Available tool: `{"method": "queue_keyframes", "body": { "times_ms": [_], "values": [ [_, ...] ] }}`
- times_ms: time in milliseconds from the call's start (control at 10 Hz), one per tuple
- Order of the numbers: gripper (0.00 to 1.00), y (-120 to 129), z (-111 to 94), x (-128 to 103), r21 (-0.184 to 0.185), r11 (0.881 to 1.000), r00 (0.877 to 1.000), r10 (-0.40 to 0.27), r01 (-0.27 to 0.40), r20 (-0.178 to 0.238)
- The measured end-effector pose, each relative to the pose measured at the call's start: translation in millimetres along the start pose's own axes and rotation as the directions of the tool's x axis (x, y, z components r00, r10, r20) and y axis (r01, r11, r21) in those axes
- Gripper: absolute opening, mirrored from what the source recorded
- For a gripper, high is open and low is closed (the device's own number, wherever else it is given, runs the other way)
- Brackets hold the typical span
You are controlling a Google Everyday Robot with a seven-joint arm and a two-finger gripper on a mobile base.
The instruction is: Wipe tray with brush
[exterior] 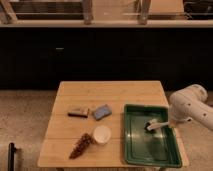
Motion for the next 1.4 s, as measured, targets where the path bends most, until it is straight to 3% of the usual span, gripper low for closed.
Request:
{"method": "queue_keyframes", "body": {
  "times_ms": [400,500,700,900,1100,1400],
  "values": [
    [0.0,7,1,-55,-0.012,0.993,0.993,-0.118,0.119,0.02],
    [0.0,16,3,-70,-0.013,0.988,0.988,-0.154,0.155,0.031],
    [0.0,46,6,-74,-0.034,0.979,0.98,-0.199,0.2,0.032],
    [0.0,58,8,-61,-0.037,0.98,0.98,-0.194,0.195,0.032],
    [0.0,63,9,-30,-0.039,0.986,0.987,-0.159,0.16,0.027],
    [0.0,53,8,13,-0.036,0.996,0.996,-0.083,0.084,0.01]
  ]
}}
